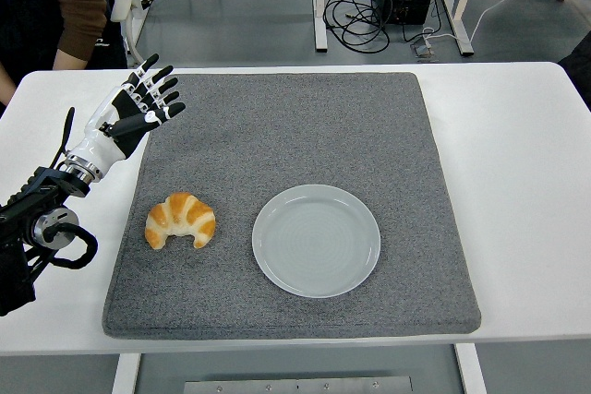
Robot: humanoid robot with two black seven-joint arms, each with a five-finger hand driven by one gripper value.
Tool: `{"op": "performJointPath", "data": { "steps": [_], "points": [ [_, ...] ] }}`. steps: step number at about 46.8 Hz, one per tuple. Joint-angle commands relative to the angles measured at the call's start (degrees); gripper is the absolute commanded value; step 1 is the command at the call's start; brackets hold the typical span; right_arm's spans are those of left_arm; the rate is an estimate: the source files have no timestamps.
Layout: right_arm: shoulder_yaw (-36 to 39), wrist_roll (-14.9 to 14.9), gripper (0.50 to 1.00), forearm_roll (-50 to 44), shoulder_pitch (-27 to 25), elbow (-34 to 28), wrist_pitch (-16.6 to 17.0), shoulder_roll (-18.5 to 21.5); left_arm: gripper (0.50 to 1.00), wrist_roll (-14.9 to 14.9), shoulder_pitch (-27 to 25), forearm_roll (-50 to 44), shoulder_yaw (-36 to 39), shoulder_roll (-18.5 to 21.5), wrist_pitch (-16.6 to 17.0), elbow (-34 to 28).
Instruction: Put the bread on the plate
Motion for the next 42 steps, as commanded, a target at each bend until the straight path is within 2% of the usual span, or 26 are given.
{"op": "performJointPath", "data": {
  "steps": [1,15,19,26,31,36,42],
  "points": [
    [0.0,0.0,1.000,0.0,0.0,0.0,0.0,0.0,0.966,0.0,0.0,0.0,0.0,0.0,0.0,0.0],
    [0.0,0.0,1.000,0.0,0.0,0.0,0.0,0.0,0.955,0.3,-0.8,0.1,0.3,0.5,0.0,-1.2],
    [0.0,0.0,1.000,0.0,0.0,0.0,0.0,0.0,0.945,0.7,-1.6,0.3,0.6,1.8,0.1,-3.1],
    [0.0,0.0,1.000,0.0,0.0,0.2,0.0,0.0,0.927,1.3,-3.6,1.1,1.8,7.2,1.2,-11.7],
    [0.1,0.0,1.000,0.0,0.0,0.2,0.0,0.0,0.922,2.6,-5.0,1.7,3.9,12.0,4.5,-19.8],
    [0.0,0.0,1.000,0.0,0.0,0.2,0.0,0.0,0.916,3.4,-8.4,2.4,8.0,16.1,7.8,-26.9],
    [0.0,0.0,1.000,0.0,0.0,0.2,0.0,0.0,0.915,4.8,-14.2,2.4,14.0,19.7,9.9,-31.5]
  ]
}}
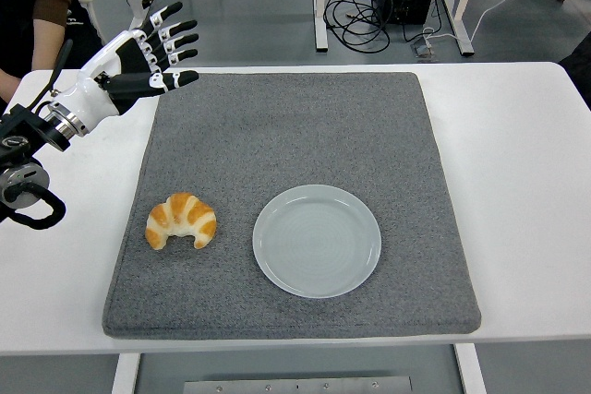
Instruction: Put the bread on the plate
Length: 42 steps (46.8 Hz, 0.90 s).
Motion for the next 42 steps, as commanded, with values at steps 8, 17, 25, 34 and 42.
{"op": "performJointPath", "data": {
  "steps": [8,17,25,34,42],
  "points": [
    [0.0,0.0,1.000,0.0,0.0,0.0,0.0,0.0,0.915,3.4,-11.6,2.4,14.3,5.9,0.9,-7.3],
    [0.0,0.0,1.000,0.0,0.0,0.0,0.0,0.0,0.915,3.9,-17.6,12.0,22.7,8.5,1.0,-11.5],
    [0.0,0.0,1.000,0.0,0.0,0.0,0.0,0.0,0.913,4.8,-17.6,22.9,22.8,9.4,1.0,-12.2],
    [0.0,0.0,1.000,0.0,0.1,0.0,0.0,0.0,0.911,6.1,-17.4,33.5,22.9,11.0,1.0,-15.3],
    [0.0,0.0,1.000,0.0,0.1,-0.1,0.0,0.0,0.911,6.6,-16.3,43.8,22.8,12.1,2.4,-15.9]
  ]
}}
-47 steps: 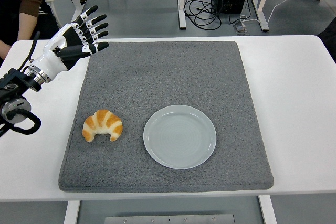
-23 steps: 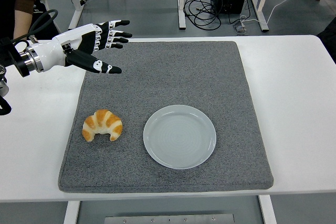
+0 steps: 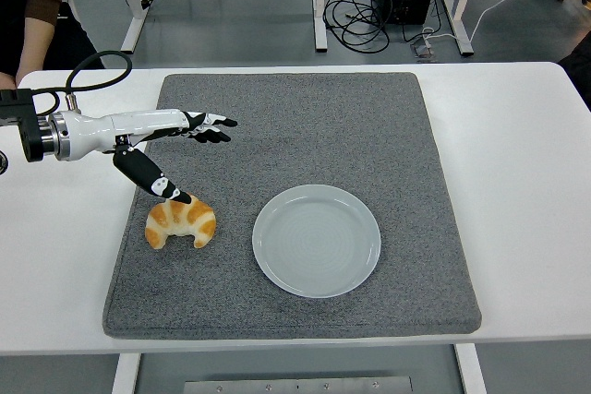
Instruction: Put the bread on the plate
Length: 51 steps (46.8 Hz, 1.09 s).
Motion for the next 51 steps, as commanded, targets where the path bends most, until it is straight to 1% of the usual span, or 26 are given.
{"op": "performJointPath", "data": {
  "steps": [1,7,16,21,26,31,40,45,51],
  "points": [
    [0.0,0.0,1.000,0.0,0.0,-0.1,0.0,0.0,0.911,-0.1,0.8,4.7,-0.1,0.7,1.5,-0.1],
    [-0.1,0.0,1.000,0.0,0.0,-0.2,0.0,0.0,0.913,-0.3,3.1,9.3,-0.3,1.1,4.8,-0.5],
    [0.0,0.0,1.000,0.0,0.1,-0.2,0.0,0.0,0.913,-1.0,7.8,9.3,-1.1,0.9,9.5,-0.5],
    [-0.1,0.0,1.000,0.0,0.1,-0.2,0.0,0.0,0.915,-2.5,10.3,8.9,-3.1,0.5,12.2,-0.4],
    [-0.1,0.0,1.000,0.0,0.1,-0.2,0.0,0.0,0.915,-4.2,12.9,9.0,-5.2,-0.6,13.0,-0.1],
    [-0.1,0.0,1.000,0.0,0.1,-0.3,0.0,0.0,0.915,-4.4,14.8,9.6,-6.0,-1.5,14.6,0.8],
    [-0.1,0.0,1.000,0.0,0.0,-0.3,0.0,0.0,0.915,-7.1,15.3,10.1,-5.3,-1.9,17.1,2.6],
    [-0.1,0.0,1.000,0.0,0.0,-0.3,0.0,0.0,0.915,-7.9,16.1,11.3,-5.3,-1.9,17.6,3.4],
    [0.0,0.0,1.000,0.0,0.0,-0.2,0.0,0.0,0.915,-8.6,17.6,13.6,-5.3,-1.9,19.0,3.6]
  ]
}}
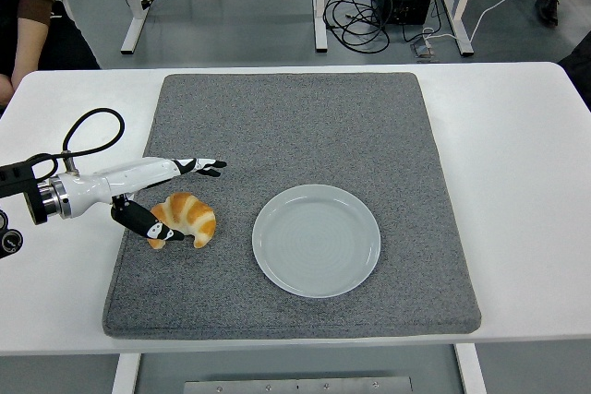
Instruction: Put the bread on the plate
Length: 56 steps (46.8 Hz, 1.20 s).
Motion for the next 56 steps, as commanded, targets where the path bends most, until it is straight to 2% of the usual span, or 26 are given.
{"op": "performJointPath", "data": {
  "steps": [1,15,18,29,40,56],
  "points": [
    [0.1,0.0,1.000,0.0,0.0,0.1,0.0,0.0,0.915,-0.2,0.9,1.0,0.0,0.1,0.8,0.1],
    [0.0,0.0,1.000,0.0,0.0,0.1,0.0,0.0,0.914,-2.3,3.4,1.1,0.0,-0.2,3.9,2.5],
    [0.1,0.0,1.000,0.0,0.0,0.1,0.0,0.0,0.913,-3.2,3.9,1.0,-0.1,-1.0,4.8,3.9],
    [0.1,0.0,1.000,0.0,0.0,0.1,0.0,0.0,0.902,-3.2,5.4,0.1,-0.6,-4.1,6.9,8.0],
    [0.1,0.0,1.000,0.0,0.0,0.1,0.0,0.0,0.796,-3.2,5.5,-0.8,-0.7,-4.9,7.1,8.2],
    [0.0,0.0,1.000,0.0,0.0,0.0,0.0,0.0,0.584,-3.2,5.5,-1.0,-0.4,-5.0,7.1,8.2]
  ]
}}
